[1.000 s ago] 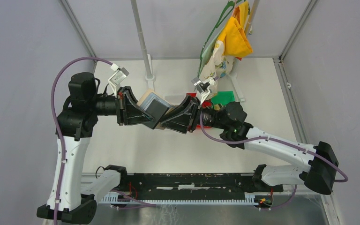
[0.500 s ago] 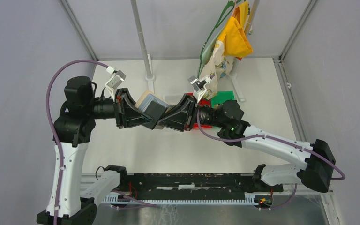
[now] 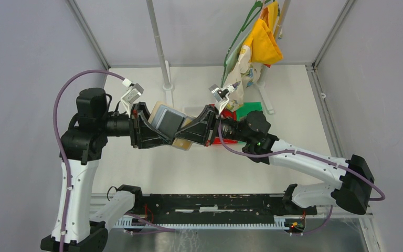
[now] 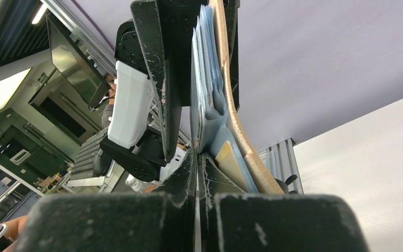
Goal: Take the credit cards out of the card holder
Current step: Remove the credit card from the card holder.
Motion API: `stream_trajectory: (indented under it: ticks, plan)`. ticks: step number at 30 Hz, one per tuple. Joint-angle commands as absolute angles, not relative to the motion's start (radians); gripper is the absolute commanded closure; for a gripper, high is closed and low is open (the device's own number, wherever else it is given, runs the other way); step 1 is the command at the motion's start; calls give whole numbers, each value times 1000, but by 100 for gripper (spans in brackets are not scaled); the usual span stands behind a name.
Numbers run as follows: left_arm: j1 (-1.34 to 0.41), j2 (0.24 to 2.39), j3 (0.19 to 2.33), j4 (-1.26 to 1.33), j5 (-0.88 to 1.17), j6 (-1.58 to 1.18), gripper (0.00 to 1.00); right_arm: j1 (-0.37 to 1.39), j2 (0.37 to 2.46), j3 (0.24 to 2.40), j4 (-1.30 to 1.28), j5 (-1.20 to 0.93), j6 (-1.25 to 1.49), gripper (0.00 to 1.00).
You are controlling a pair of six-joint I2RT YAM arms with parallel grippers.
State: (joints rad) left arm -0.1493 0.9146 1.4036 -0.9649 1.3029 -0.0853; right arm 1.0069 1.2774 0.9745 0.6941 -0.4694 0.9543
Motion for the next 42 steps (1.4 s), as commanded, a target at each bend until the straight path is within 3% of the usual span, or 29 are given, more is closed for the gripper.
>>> stream_trajectory:
  ticks: [1,13,24,42]
  plan:
    - [-155,923,1434,-964,1396,-78,57,1006,1273,1025,746,-459,935,100]
    - [-155,934,1440,-828,1443,-239,68,1006,1230,953,726,-466,922,100]
    - [-155,927,1440,-795,1442,-276,71,1006,1203,941,684,-466,896,100]
    - [-155,920,1440,-782,1436,-290,68,1006,1187,992,519,-492,799,100]
